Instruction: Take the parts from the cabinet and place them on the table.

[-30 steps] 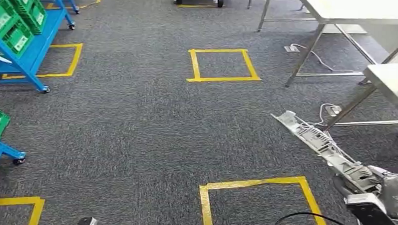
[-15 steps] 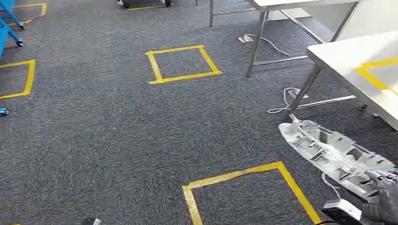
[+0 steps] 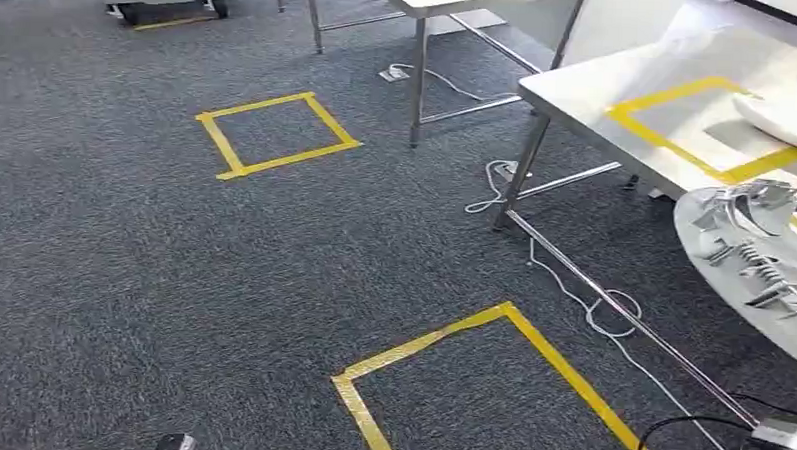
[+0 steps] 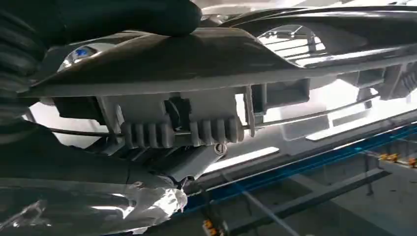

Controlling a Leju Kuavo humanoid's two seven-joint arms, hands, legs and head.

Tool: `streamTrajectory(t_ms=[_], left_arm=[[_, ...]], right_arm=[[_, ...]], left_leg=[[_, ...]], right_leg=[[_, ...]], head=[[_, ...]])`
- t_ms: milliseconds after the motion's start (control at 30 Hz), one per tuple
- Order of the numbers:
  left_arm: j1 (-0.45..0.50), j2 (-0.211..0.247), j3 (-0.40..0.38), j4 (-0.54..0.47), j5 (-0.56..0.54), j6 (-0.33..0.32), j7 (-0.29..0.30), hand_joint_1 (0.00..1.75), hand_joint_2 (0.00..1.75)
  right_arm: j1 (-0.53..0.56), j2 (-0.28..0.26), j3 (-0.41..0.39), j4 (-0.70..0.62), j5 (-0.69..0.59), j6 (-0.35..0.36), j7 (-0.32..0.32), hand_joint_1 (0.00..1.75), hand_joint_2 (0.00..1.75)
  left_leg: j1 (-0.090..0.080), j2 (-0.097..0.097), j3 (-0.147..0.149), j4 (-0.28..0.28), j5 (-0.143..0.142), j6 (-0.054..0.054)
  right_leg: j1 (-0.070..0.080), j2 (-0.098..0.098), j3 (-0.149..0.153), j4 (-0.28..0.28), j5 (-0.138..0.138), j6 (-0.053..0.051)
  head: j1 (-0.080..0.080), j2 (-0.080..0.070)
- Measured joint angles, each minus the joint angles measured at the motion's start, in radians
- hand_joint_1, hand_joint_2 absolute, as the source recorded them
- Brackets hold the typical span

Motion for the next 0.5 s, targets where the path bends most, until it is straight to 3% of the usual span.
streamTrajectory(t_ms=[33,67,100,133,167,200,300,333,367,400,467,500], left_arm=[[0.000,-0.002,0.000,0.000,0.002,0.000,0.000,0.00,1.75],[0.000,-0.003,0.000,0.000,0.005,0.000,0.000,0.00,1.75],[0.000,-0.005,0.000,0.000,0.006,0.000,0.000,0.00,1.75],[0.000,-0.006,0.000,0.000,0.006,0.000,0.000,0.00,1.75],[0.000,-0.005,0.000,0.000,0.006,0.001,0.001,0.00,1.75],[0.000,-0.006,0.000,0.000,0.007,0.001,0.001,0.00,1.75],[-0.001,-0.008,0.001,0.000,0.017,0.001,0.002,0.00,1.75],[-0.002,-0.009,0.002,0.000,0.019,0.000,0.001,0.00,1.75],[-0.001,-0.010,0.003,0.000,0.019,0.000,0.000,0.00,1.75],[0.000,-0.011,0.005,0.000,0.019,0.000,0.000,0.00,1.75],[0.006,-0.012,0.006,0.000,0.018,0.001,0.000,0.00,1.75],[0.009,-0.012,0.006,0.000,0.018,0.001,0.000,0.00,1.75]], right_arm=[[0.012,0.000,-0.026,-0.012,0.016,0.000,0.000,1.75,1.75],[0.019,0.000,-0.057,-0.024,0.030,0.000,0.001,1.75,1.75],[0.025,0.000,-0.083,-0.033,0.038,0.000,0.001,1.75,1.75],[0.031,0.000,-0.110,-0.045,0.043,0.000,0.001,1.75,1.75],[0.032,0.000,-0.131,-0.053,0.049,0.000,0.001,1.75,1.75],[0.038,0.000,-0.152,-0.060,0.073,0.000,0.002,1.75,1.75],[0.066,0.008,-0.230,-0.070,0.139,0.010,-0.006,1.75,1.75],[0.074,0.018,-0.270,-0.075,0.133,0.021,-0.026,1.75,1.75],[0.068,0.031,-0.309,-0.077,0.119,0.039,-0.050,1.75,1.75],[0.056,0.050,-0.354,-0.077,0.098,0.069,-0.091,1.75,1.75],[0.009,0.113,-0.475,-0.072,0.058,0.170,-0.212,1.75,1.75],[-0.009,0.136,-0.530,-0.068,0.053,0.204,-0.247,1.75,1.75]], left_leg=[[0.000,0.011,0.001,0.000,-0.001,-0.002],[0.001,0.024,0.003,0.000,-0.003,-0.004],[0.002,0.035,0.007,0.001,-0.006,-0.008],[0.002,0.044,0.013,0.002,-0.010,-0.014],[-0.007,0.052,0.017,0.005,-0.016,-0.021],[-0.008,0.061,0.019,0.005,-0.017,-0.025],[-0.005,0.093,0.030,0.000,-0.021,-0.039],[0.000,0.067,0.028,0.008,-0.030,-0.050],[0.002,0.016,0.015,0.040,-0.055,-0.054],[0.003,-0.013,-0.018,0.111,-0.097,-0.056],[0.003,-0.024,-0.105,0.285,-0.169,-0.055],[0.003,-0.026,-0.127,0.322,-0.171,-0.053]], right_leg=[[-0.002,-0.002,0.022,-0.031,0.023,0.004],[-0.003,-0.008,0.062,-0.100,0.057,0.006],[-0.004,-0.026,0.122,-0.200,0.097,0.009],[-0.004,-0.068,0.178,-0.288,0.123,0.012],[0.003,-0.085,0.191,-0.313,0.114,0.003],[0.003,-0.064,0.191,-0.314,0.118,-0.015],[0.005,-0.030,0.181,-0.313,0.119,-0.035],[-0.002,-0.021,0.188,-0.317,0.123,-0.042],[-0.003,-0.010,0.188,-0.318,0.123,-0.045],[-0.004,-0.001,0.187,-0.318,0.124,-0.049],[-0.003,0.026,0.185,-0.317,0.124,-0.051],[-0.003,0.039,0.185,-0.317,0.124,-0.051]], head=[[0.000,0.000],[0.000,0.000],[0.000,0.000],[0.000,0.000],[0.000,0.000],[-0.003,0.000],[-0.002,0.000],[-0.002,0.000],[-0.003,0.000],[-0.003,0.000],[-0.002,0.000],[-0.003,0.000]])
